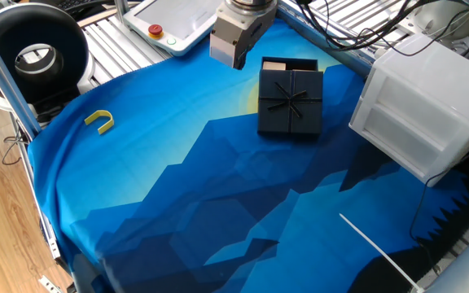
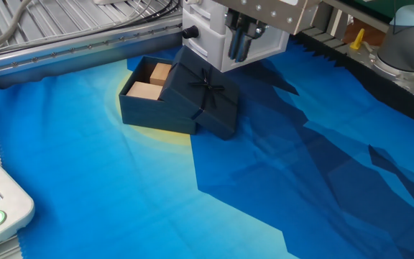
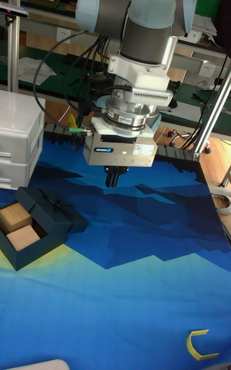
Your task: Slide the outer casing onto the gift box
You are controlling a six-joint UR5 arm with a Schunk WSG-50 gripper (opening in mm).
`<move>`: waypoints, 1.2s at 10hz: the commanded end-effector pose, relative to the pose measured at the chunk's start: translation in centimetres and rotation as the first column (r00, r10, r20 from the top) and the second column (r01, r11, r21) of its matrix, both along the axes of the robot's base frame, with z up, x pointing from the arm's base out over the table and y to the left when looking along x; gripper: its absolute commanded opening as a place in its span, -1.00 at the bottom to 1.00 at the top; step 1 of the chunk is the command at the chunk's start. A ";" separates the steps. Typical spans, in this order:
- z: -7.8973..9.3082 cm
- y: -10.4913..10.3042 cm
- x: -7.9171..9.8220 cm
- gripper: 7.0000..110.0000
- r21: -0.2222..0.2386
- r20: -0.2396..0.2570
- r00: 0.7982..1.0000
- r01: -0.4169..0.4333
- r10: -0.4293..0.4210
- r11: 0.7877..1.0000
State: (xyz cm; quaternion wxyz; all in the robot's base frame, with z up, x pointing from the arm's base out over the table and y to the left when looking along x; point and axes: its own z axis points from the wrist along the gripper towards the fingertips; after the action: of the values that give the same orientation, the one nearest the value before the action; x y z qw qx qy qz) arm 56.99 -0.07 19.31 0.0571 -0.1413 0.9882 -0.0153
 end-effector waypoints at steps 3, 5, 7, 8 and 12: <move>0.3 -1.5 0.4 -1.00 -0.073 -0.002 0.981 -0.196 0.196 0.978; 0.2 -3.3 0.3 -1.00 -0.177 -0.058 0.905 -0.425 0.421 0.888; -0.9 -3.0 0.1 -1.00 -0.201 -0.053 0.871 -0.488 0.488 0.850; -1.7 -2.3 -0.5 -1.00 -0.195 -0.048 0.870 -0.490 0.491 0.849; -3.5 -1.8 -2.2 -1.00 -0.244 -0.051 0.887 -0.458 0.460 0.855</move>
State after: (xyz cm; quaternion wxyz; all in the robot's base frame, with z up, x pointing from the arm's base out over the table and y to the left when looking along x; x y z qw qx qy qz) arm 55.98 -2.21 16.96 0.0455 -0.3810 0.9156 -0.1199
